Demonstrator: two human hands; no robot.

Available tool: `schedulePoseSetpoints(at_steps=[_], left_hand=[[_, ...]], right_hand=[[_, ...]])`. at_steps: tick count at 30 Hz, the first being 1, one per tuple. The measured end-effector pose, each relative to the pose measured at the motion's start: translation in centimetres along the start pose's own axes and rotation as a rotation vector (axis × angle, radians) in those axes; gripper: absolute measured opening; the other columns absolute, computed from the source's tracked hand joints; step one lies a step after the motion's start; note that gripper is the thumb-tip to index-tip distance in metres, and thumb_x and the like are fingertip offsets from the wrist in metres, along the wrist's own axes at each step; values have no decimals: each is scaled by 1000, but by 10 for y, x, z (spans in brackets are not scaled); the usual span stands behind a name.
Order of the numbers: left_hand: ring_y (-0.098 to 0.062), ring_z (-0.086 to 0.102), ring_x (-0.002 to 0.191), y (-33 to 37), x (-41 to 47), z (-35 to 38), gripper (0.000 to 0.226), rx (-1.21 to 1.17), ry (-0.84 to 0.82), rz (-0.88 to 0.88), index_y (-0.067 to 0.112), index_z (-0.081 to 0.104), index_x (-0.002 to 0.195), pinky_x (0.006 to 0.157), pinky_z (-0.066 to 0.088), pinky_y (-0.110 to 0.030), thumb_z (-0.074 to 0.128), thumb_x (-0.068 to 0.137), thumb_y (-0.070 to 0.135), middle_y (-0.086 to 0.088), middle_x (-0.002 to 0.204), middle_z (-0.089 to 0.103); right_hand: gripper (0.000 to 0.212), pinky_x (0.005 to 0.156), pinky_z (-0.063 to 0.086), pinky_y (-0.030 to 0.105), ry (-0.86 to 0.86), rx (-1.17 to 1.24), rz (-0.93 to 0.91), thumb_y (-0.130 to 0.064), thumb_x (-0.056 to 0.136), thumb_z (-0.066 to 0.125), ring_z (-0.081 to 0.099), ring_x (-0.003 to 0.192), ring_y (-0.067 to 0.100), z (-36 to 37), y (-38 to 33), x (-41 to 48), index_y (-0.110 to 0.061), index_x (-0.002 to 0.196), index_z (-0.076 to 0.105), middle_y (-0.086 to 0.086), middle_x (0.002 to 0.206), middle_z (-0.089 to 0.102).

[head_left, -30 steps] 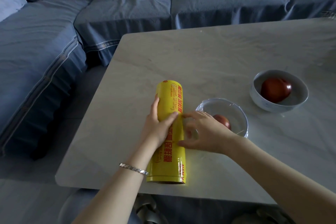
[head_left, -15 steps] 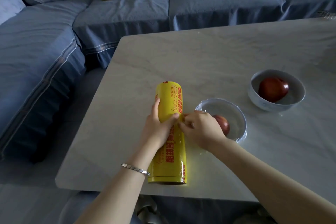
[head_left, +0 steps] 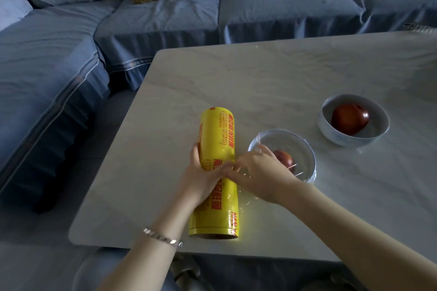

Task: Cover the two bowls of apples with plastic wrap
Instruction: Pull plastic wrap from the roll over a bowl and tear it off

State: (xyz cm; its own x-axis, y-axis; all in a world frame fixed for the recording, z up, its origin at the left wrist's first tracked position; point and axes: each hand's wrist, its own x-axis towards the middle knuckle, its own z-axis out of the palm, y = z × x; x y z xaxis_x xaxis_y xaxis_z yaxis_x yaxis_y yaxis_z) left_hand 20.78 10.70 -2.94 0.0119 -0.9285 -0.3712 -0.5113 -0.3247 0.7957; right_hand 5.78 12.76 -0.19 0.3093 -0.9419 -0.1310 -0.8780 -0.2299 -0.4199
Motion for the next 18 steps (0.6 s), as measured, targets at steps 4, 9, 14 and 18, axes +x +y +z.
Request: schedulePoseSetpoints(at_steps=[4,9,14,18], left_hand=[[-22,61,100,-3,-2,0,92,-85,97,-50,27,39,131,91,49,-40,79,53,54,1,116,60],[-24,58,108,11,9,-12,78,-65,220,29,24,43,130,86,44,-31,78,64,46,-1,123,59],[-26,56,112,17,21,-17,82,33,223,56,27,36,135,91,45,-37,75,67,50,0,128,56],[-26,55,115,15,26,-10,86,53,216,15,25,35,137,95,46,-40,74,64,52,-2,131,54]], right_hand=[[43,104,27,27,13,18,-51,-59,80,53,48,110,13,13,0,-12,-20,92,66,-8,98,61],[50,74,36,25,40,236,94,-58,77,59,46,86,12,7,-1,-3,-18,106,59,-4,84,54],[40,81,33,25,-8,183,57,-54,81,57,43,83,14,9,0,11,-17,91,68,-12,63,41],[34,115,12,35,-69,50,17,-57,81,55,43,105,15,19,3,19,-25,69,58,-8,79,45]])
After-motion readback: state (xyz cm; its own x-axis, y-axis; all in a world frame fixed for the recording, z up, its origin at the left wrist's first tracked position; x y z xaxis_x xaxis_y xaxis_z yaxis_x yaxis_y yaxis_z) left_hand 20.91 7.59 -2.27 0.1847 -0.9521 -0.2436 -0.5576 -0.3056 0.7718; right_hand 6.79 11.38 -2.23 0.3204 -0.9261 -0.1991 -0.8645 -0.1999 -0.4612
